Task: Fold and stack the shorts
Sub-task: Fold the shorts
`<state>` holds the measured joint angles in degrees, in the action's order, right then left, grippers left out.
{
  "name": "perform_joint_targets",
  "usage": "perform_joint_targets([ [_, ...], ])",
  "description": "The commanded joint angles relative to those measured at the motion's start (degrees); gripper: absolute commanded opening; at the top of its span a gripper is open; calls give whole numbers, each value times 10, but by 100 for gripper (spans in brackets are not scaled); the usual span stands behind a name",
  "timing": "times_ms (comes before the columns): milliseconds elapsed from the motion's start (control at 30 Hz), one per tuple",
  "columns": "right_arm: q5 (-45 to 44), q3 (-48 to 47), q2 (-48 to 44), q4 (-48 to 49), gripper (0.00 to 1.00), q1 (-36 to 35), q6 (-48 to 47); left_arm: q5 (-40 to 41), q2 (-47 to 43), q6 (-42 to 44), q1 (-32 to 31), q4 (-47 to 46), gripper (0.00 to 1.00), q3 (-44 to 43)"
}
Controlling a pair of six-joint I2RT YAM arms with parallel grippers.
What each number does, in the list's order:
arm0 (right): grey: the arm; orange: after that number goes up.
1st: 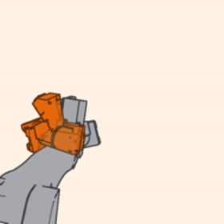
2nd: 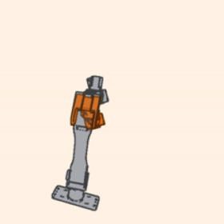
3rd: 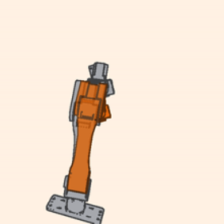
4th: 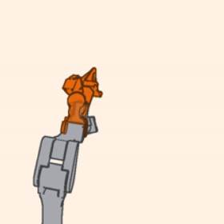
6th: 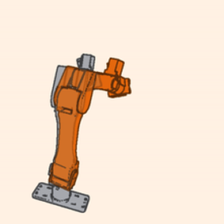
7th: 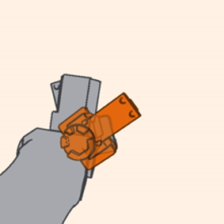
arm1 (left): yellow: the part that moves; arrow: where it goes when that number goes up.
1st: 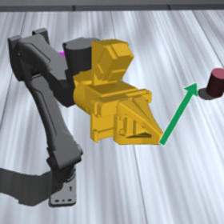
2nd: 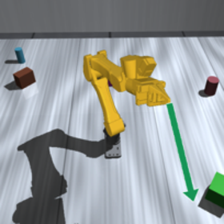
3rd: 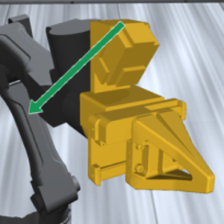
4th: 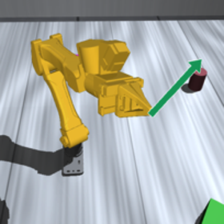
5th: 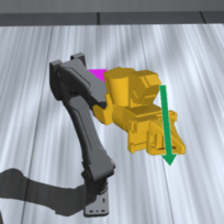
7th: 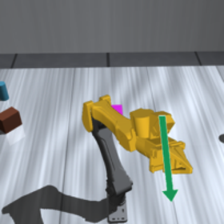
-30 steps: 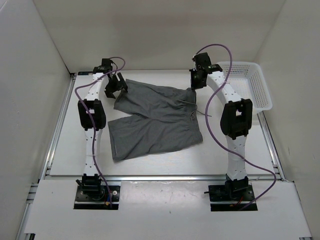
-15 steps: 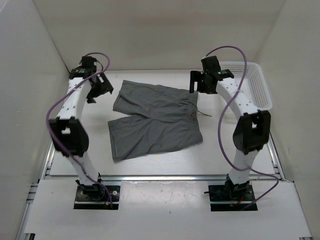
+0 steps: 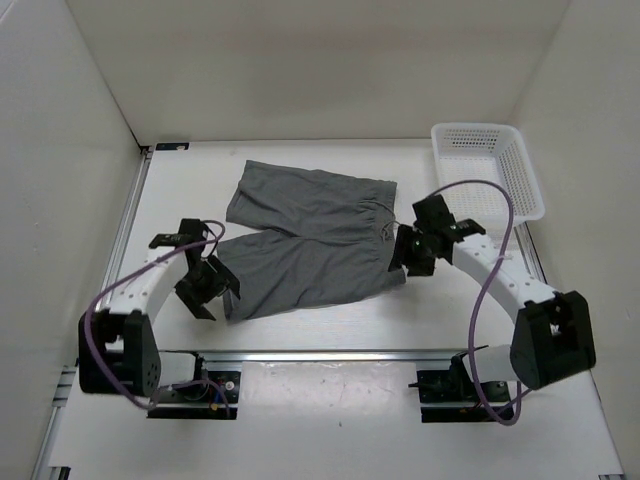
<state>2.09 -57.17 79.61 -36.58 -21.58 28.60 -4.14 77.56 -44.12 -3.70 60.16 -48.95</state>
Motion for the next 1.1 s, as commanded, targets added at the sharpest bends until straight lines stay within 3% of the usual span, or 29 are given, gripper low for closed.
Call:
perform_joint_targets([
  [0, 46, 59, -71, 17, 60, 1, 72, -39, -99, -78, -14, -6, 85, 33],
  [33, 51, 71, -92, 17, 68, 1, 86, -39, -114, -78, -19, -6, 85, 42],
  [167, 51, 94, -111, 17, 74, 1, 92, -39, -88, -71, -19, -39, 80, 67],
  [333, 51, 82, -111, 17, 74, 1, 80, 26, -31, -64, -41, -51, 52, 15],
  [633, 27, 82, -111, 6, 74, 1, 74, 48, 46, -57, -92, -63, 55, 3],
  [733, 27, 82, -111, 6, 74, 1, 74, 48, 58, -57, -92, -63, 50, 8],
  [833, 27, 82, -111, 6, 74, 1, 68, 48, 58, -51, -92, -63, 23, 2],
  [900, 27, 82, -111, 6, 74, 1, 63, 54, 51, -45, -92, -63, 10, -7],
  [1067, 21, 82, -111, 1, 74, 1, 58, 106, 46, -34, -67, -10, 10, -44],
])
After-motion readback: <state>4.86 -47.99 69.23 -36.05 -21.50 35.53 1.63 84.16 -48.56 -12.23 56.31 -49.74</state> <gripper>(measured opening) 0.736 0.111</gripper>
